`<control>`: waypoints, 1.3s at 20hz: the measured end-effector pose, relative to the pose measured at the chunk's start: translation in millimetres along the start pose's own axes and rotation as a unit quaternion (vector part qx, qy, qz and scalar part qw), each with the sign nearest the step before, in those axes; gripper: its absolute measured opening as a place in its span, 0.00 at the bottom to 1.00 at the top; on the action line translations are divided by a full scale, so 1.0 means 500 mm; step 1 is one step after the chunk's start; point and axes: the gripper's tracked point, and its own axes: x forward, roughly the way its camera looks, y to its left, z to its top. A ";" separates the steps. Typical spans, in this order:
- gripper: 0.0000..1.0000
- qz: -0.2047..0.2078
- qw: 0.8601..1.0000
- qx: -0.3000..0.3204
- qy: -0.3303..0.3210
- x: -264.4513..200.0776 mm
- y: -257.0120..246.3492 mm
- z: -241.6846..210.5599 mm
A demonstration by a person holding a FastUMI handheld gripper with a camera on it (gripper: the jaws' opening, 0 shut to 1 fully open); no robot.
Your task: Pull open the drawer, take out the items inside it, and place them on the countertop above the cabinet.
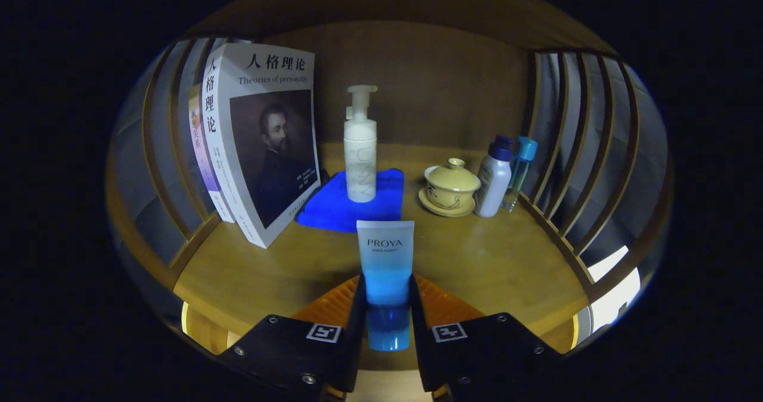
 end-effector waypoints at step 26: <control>0.94 0.061 0.977 0.015 -0.206 -0.435 -0.003 -0.039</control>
